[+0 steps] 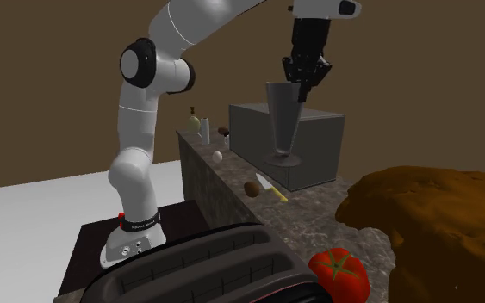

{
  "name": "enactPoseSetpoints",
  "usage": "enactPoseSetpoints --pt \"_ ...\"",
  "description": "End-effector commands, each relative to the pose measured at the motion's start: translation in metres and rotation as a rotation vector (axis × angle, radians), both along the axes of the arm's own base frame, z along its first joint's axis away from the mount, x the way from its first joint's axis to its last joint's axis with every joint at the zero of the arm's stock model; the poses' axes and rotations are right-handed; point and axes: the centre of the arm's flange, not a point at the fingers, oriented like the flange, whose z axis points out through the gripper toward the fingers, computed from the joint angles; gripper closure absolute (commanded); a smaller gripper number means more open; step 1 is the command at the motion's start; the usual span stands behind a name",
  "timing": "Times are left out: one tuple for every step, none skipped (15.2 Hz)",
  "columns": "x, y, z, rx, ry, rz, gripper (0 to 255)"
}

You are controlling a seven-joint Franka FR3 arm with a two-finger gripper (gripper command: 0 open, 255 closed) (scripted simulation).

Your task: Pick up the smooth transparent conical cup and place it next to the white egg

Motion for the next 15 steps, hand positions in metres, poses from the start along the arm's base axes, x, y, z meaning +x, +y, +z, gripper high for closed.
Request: enactPoseSetpoints --pt "0.001 0.014 0.003 0.000 0.000 0.001 255" --pt "0.002 0.027 0.003 0.000 0.000 0.001 255" --pt "0.003 0.040 0.003 0.000 0.000 0.001 255" --pt "0.004 0.053 0.003 0.000 0.000 0.001 255" --pt "0.005 0.066 0.003 0.000 0.000 0.001 255" --pt "0.006 0.079 0.003 0.000 0.000 0.001 255" --pt "0.008 0.092 0.003 0.000 0.000 0.001 255" --pt "0.009 0.106 0.003 0.000 0.000 0.001 255" --pt "0.010 0.119 0.003 0.000 0.000 0.001 255" --pt "0.011 0.132 0.004 0.000 0.000 0.001 255" --pt "0.012 0.145 0.004 0.000 0.000 0.001 255" --pt "0.013 0.158 0.004 0.000 0.000 0.001 255" --pt "0.014 0.171 0.004 0.000 0.000 0.001 255" --pt "0.015 0.184 0.004 0.000 0.000 0.001 255" --pt "0.017 0.198 0.004 0.000 0.000 0.001 255"
